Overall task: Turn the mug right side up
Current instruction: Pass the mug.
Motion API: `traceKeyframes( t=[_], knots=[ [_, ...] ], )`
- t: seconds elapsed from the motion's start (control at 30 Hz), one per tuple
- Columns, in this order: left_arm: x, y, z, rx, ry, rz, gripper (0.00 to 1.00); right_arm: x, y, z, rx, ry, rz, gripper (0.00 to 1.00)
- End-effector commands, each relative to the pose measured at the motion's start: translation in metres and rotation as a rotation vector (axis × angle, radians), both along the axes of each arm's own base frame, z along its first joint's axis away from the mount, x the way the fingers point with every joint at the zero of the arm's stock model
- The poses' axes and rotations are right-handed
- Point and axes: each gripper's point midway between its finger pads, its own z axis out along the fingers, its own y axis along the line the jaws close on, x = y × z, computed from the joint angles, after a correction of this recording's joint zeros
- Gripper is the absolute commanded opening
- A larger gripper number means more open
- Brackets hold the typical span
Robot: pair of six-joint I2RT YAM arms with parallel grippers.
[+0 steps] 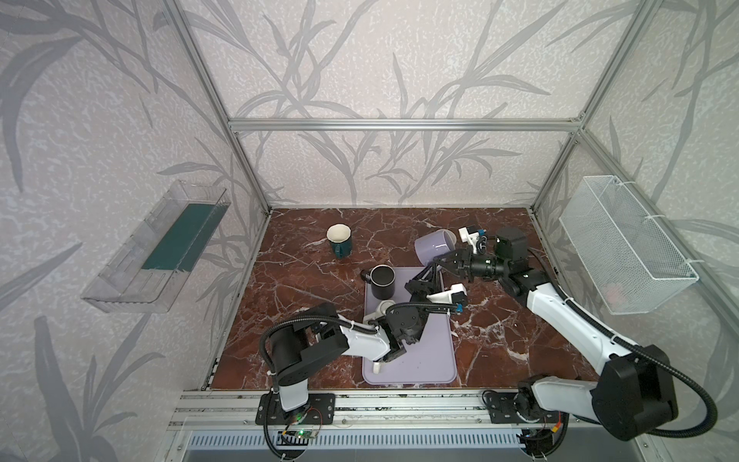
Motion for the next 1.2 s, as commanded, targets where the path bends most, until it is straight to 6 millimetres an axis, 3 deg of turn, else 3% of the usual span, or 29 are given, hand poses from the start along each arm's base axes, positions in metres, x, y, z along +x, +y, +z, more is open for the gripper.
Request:
traceKeyframes(
  t=[0.0,0.3,0.53,0.63,0.87,1.17],
  knots=[
    [-0.001,0.01,0.021,-0.076,-0.027,0.033,0.22,-0.008,0.003,0.033,0.051,-0.122,0.03,0.0],
    [0.006,0.022,0.021,-0.085,-0.019,0.069,0.22,-0.01,0.003,0.034,0.058,-0.122,0.032,0.0],
    [0.007,0.024,0.024,-0.088,-0.025,0.07,0.01,-0.011,0.005,0.029,0.053,-0.11,0.05,0.0],
    [0.007,0.026,0.027,-0.095,-0.027,0.067,0.0,-0.011,0.005,0.027,0.046,-0.111,0.056,0.0],
    [0.003,0.031,0.026,-0.108,-0.02,0.052,0.0,-0.012,0.004,0.022,0.004,-0.115,0.063,0.17],
    [-0.003,0.042,0.012,-0.126,0.022,0.044,0.0,-0.014,0.002,0.012,-0.03,-0.108,0.068,0.24]
  ],
)
